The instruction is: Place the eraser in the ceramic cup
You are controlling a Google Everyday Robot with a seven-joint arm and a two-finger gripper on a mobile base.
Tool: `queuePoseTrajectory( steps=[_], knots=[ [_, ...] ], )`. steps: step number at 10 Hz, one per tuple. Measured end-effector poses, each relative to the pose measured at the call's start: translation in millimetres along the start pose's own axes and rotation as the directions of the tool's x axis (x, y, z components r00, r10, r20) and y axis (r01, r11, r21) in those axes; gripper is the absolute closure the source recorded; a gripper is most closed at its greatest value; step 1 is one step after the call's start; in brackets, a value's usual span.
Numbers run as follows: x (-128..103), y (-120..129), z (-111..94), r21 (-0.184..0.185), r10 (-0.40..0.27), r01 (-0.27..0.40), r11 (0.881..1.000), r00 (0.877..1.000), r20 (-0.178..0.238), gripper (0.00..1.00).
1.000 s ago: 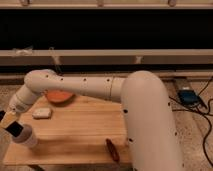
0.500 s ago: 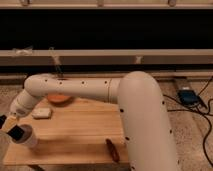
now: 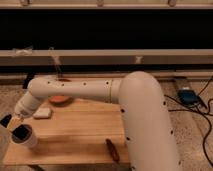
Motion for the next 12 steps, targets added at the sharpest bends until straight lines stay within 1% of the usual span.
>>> queuePoseTrajectory(
  steps=[4, 6, 8, 9, 11, 12],
  knots=[
    [0.2, -1.7, -2.0, 0.024, -0.013, 0.013, 1.000, 1.000, -0.002, 0.20],
    [-1.9, -2.9, -7.4, 0.039, -0.020, 0.020, 0.999, 1.000, 0.005, 0.20],
    [-15.1, -5.0, -29.0, 0.055, -0.040, 0.039, 0.998, 0.999, 0.021, 0.20],
    [-22.4, -7.4, -43.7, 0.049, -0.047, 0.046, 0.998, 0.999, 0.016, 0.20],
    [-22.9, -18.1, -70.2, 0.013, -0.045, 0.045, 0.999, 0.999, 0.005, 0.20],
    [-22.5, -21.3, -77.6, 0.005, -0.044, 0.044, 0.999, 0.999, 0.005, 0.20]
  ],
)
